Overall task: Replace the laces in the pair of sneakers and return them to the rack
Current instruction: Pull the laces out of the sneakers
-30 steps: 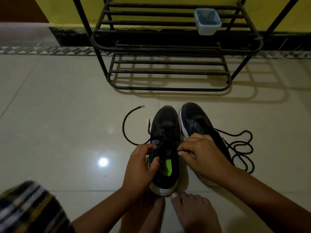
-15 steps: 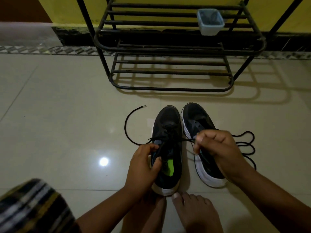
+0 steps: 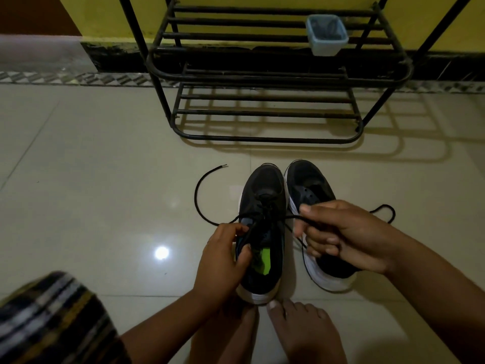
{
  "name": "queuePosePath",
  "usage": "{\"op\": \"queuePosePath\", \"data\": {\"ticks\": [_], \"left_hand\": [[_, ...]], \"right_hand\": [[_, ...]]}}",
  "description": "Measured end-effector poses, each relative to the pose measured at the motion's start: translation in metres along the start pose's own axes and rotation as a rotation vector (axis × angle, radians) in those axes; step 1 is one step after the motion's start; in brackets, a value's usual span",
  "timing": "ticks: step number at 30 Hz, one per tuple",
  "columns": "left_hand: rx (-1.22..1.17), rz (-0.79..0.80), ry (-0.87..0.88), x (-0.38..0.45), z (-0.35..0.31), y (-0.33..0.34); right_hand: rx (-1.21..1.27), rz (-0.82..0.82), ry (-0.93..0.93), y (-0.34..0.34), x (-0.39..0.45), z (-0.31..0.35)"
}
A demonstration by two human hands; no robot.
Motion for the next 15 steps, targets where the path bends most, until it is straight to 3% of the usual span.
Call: {"op": "queuePosePath", "data": {"ticks": [4, 8, 11, 13, 15], "left_hand": [[-0.007, 0.001, -0.019, 0.000, 0.003, 0.000], [-0.007, -0.005, -0.009, 0.000, 0.003, 0.001], [-0.013, -0.011, -0.003, 0.001, 0.003, 0.001], [-0.013, -0.015, 0.004, 0.001, 0.003, 0.001], [-0.014, -0.020, 0.006, 0.000, 0.002, 0.001]], "right_hand": [[-0.060, 0.013, 0.050, 0.003, -0.001, -0.002], [0.042, -0.059, -0.192, -0.003, -0.008, 0.020], [0.167, -0.218, -0.351, -0.025, -0.016, 0.042], [0.035, -0.386, -0.341, -0.045, -0.018, 0.048], [-0.319, -0.552, -0.242, -0.060, -0.017, 0.048]]}}
Point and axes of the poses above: each hand's wrist, its own x-axis towards the middle knuckle, its own y-axis out of the palm, z = x × y, the point moved 7 cm from there along x, towards the middle knuckle, and after that the axes turned 5 degrees about z, right-handed, at the moved point
